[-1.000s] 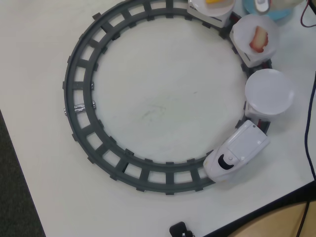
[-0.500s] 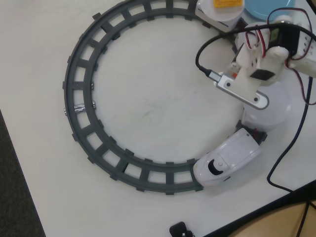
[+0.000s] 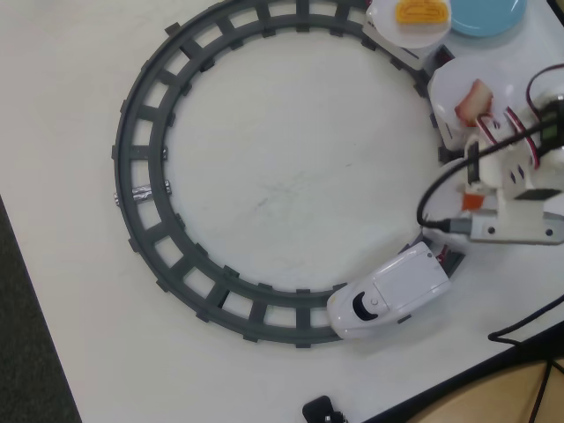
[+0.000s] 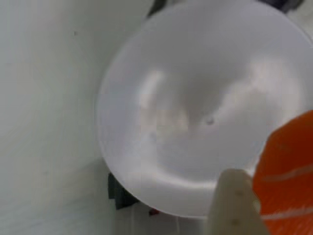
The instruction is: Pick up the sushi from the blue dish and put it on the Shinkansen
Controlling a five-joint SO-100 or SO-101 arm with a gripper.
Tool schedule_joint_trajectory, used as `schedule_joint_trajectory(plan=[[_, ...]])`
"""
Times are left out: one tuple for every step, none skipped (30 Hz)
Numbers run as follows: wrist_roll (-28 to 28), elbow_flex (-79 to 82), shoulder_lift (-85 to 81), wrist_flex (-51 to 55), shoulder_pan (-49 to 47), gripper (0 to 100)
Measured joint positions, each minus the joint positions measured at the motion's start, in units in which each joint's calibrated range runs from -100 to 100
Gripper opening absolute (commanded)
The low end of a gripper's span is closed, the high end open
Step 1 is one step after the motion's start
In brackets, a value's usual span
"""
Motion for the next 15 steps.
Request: schedule_joint_trajectory(plan=[[0.47,0.99,-1.26,0.00,-1.26,2],[0.73,1.71,-2.36,0.00,-2.60,2],[0.84,1.80,-3.20,0.00,-3.78,2],[0.89,1.80,-3.87,0.00,-5.12,2],[1.10,1.98,-4.46,0.00,-6.07,2],[1.15,2.07,-4.88,0.00,-6.62,2],[1.15,2.07,-5.05,0.00,-7.17,2],[1.15,2.34,-5.14,0.00,-7.33,2],[1.15,2.61,-5.14,0.00,-7.33,2],[1.05,2.70,-5.14,0.00,-7.56,2],[1.10,2.70,-5.14,0.00,-7.88,2],[1.15,2.70,-5.14,0.00,-8.27,2],[1.41,2.70,-5.14,0.00,-8.74,2],[1.73,2.70,-5.14,0.00,-8.82,2],[2.30,2.70,-5.14,0.00,-8.82,2]])
